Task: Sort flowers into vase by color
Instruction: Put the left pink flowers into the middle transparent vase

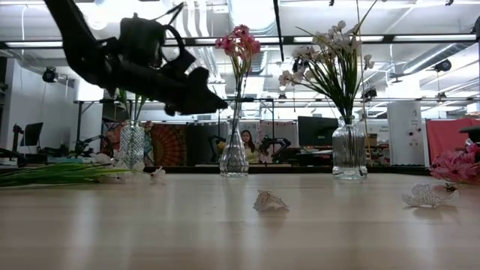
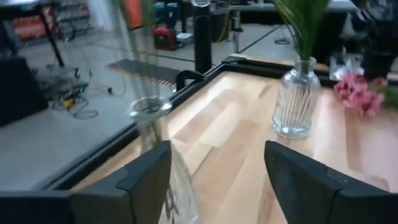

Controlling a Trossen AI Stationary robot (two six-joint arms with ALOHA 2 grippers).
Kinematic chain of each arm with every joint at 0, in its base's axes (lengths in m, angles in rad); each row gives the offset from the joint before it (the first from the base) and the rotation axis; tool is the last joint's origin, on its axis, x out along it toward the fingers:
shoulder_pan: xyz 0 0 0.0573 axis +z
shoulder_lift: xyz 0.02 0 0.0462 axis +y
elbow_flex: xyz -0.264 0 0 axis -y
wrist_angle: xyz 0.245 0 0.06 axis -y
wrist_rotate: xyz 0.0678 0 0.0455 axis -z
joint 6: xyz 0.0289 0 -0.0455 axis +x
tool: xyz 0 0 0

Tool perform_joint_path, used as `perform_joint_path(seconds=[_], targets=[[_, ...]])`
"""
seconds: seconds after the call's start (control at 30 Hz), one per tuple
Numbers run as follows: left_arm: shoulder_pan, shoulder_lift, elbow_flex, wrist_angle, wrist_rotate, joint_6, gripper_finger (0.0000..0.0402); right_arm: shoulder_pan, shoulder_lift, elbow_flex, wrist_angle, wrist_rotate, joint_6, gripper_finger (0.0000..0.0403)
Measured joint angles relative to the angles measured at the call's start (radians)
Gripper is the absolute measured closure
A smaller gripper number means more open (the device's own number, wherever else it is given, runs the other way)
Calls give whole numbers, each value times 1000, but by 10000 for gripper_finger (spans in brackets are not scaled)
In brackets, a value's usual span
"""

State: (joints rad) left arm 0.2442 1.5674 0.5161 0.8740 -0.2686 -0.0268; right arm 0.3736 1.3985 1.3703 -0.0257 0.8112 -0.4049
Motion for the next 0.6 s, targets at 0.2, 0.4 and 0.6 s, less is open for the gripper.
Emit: perform_joint_path(seconds=[0.2,0.4,0.6], targets=[[12,120,75,17,8,93,136,-37,-16,18,-7,0,-40,390],[26,161,64,-1,-44,-10,129,-94,-34,33,-44,-1,-57,390],[85,160,57,82,-54,25,129,-165,-45,33,-75,-2,-60,390]])
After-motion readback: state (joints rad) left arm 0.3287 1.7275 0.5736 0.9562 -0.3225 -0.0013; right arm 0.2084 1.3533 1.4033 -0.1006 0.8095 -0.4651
